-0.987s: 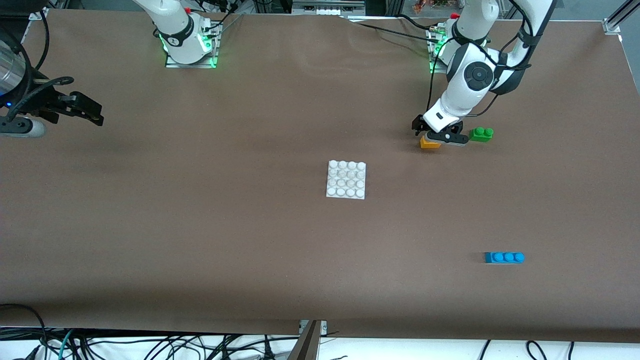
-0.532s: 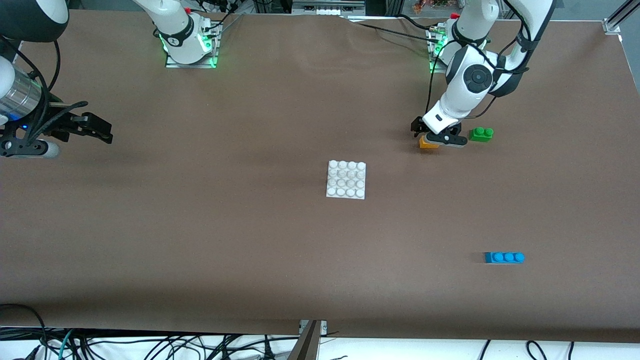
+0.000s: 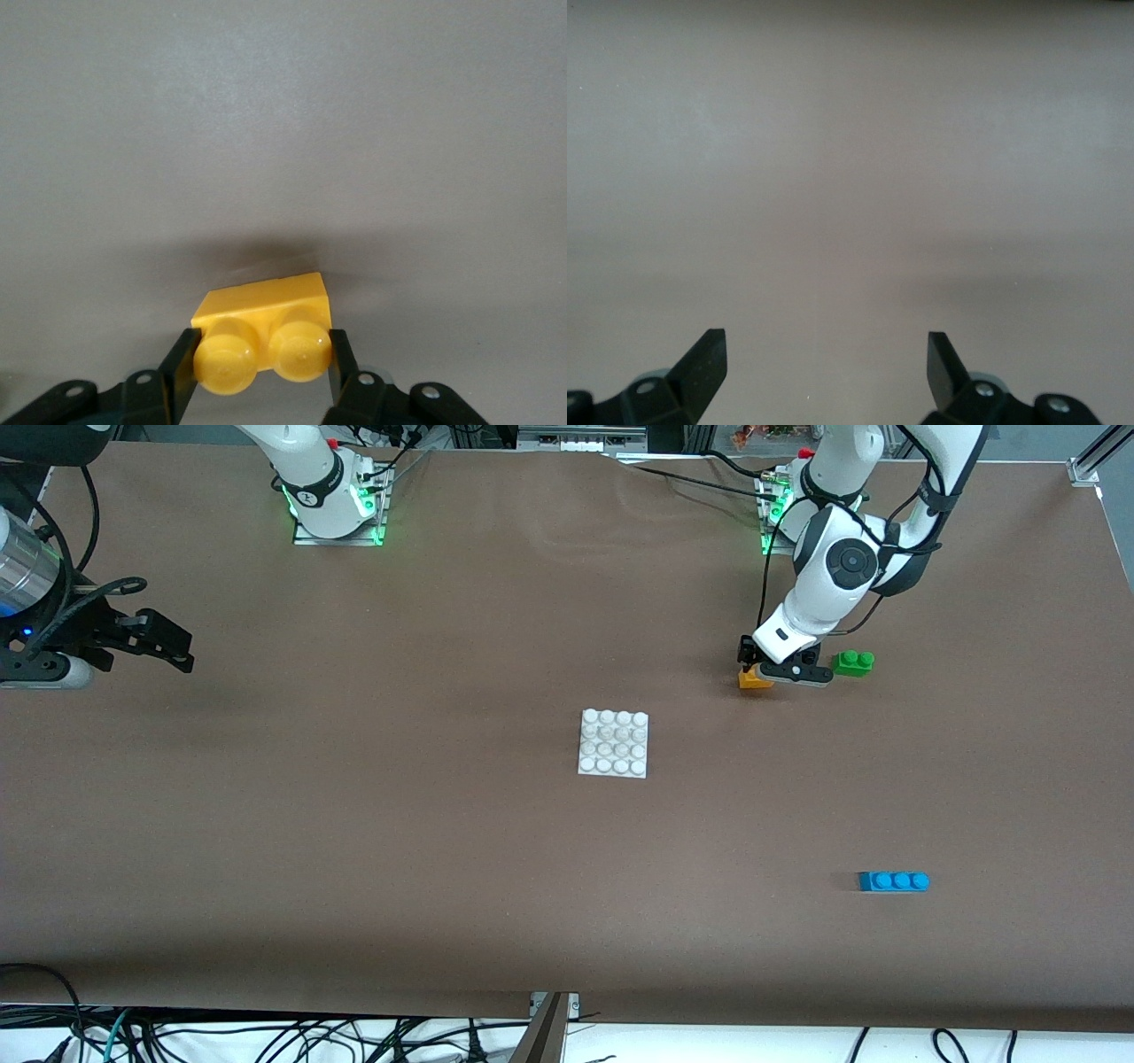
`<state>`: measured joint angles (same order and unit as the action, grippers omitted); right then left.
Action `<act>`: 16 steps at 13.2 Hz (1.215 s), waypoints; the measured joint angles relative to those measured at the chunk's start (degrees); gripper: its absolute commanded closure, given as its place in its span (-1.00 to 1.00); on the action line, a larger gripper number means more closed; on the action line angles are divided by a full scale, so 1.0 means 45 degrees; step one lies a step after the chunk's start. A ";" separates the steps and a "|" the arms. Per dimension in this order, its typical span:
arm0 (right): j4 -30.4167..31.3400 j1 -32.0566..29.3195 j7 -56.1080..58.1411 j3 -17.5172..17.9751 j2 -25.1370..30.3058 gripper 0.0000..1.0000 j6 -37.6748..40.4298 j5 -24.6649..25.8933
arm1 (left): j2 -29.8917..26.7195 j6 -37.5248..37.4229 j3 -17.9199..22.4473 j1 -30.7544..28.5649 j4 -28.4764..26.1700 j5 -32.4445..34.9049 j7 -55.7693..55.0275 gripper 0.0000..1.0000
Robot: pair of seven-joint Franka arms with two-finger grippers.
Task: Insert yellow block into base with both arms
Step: 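Close the left gripper on the yellow block, then lift and carry the yellow block with the left gripper to the base plate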
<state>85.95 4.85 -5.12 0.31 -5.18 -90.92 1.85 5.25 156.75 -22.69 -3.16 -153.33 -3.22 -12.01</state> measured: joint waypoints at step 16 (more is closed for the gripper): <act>0.0010 -0.0013 -0.0021 -0.0137 0.0076 -1.00 0.0502 -0.0219 | 0.1791 -0.5586 -0.0805 0.0071 0.8057 0.0118 -0.0169 0.55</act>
<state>86.00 4.79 -5.21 -0.31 -4.84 -88.66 0.86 13.31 131.61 -26.31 -2.84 -117.07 -2.69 -12.77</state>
